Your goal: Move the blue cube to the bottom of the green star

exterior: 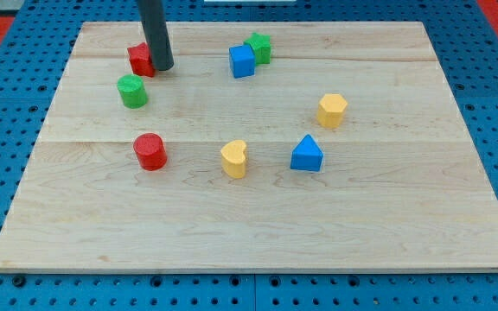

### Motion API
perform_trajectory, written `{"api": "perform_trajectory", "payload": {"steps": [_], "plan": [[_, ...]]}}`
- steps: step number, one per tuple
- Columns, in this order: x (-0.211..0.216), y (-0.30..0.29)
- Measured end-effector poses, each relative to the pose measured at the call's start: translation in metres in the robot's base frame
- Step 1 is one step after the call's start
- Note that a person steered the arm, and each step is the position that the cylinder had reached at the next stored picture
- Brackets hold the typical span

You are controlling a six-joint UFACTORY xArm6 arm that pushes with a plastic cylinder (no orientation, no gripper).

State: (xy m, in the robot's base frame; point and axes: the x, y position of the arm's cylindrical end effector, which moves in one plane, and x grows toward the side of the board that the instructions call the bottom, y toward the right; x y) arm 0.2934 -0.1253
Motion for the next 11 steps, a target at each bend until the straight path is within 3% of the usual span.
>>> {"api": "perform_trajectory", "payload": {"steps": [2, 3, 6, 7, 8, 10, 11], "plan": [[-0.03, 0.113], [-0.019, 0.171], [-0.006, 0.118], [-0.006, 0.07], [0.002, 0.078], [0.007, 0.028], [0.033, 0.044]]}}
